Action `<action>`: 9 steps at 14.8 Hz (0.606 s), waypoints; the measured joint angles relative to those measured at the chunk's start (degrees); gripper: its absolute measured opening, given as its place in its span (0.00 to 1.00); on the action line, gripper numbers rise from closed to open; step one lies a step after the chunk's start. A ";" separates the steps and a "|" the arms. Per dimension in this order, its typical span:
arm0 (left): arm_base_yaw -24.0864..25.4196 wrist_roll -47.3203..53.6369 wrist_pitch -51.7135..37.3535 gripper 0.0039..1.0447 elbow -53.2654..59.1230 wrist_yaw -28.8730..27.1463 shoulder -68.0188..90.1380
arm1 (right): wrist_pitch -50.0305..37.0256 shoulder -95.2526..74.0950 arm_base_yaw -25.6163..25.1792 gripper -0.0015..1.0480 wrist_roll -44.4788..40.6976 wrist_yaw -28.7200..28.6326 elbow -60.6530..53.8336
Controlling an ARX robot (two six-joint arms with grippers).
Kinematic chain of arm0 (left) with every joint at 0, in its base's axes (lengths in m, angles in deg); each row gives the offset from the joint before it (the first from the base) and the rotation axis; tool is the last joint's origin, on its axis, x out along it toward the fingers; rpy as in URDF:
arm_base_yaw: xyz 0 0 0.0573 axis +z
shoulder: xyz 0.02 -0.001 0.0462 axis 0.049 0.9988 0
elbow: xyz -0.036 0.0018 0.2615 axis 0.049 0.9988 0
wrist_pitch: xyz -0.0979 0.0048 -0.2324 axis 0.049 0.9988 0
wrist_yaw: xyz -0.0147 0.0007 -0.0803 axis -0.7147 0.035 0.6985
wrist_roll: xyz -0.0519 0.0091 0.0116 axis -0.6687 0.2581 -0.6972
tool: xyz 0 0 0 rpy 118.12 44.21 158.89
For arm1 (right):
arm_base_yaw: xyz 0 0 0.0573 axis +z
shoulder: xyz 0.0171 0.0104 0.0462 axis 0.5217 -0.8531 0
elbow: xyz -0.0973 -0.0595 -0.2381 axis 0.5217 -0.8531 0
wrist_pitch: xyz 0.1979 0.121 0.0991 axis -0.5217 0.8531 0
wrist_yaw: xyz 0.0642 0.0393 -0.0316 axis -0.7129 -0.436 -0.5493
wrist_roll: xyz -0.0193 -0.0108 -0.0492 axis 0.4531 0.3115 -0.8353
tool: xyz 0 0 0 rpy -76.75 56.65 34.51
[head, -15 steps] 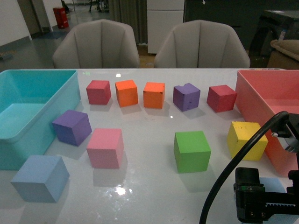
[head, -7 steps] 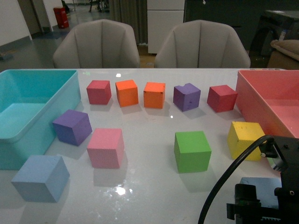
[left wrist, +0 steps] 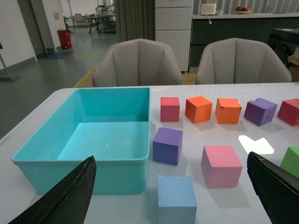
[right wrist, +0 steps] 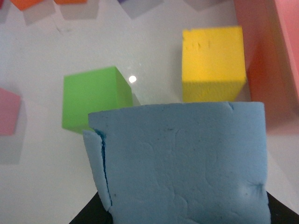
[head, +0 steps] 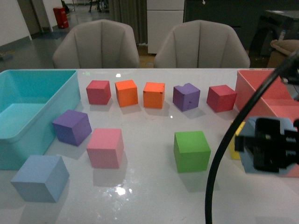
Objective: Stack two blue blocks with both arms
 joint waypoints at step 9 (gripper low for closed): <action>0.00 -0.02 0.00 0.94 0.00 -0.02 0.00 | 16.39 -30.45 6.23 0.43 -2.84 -0.55 46.36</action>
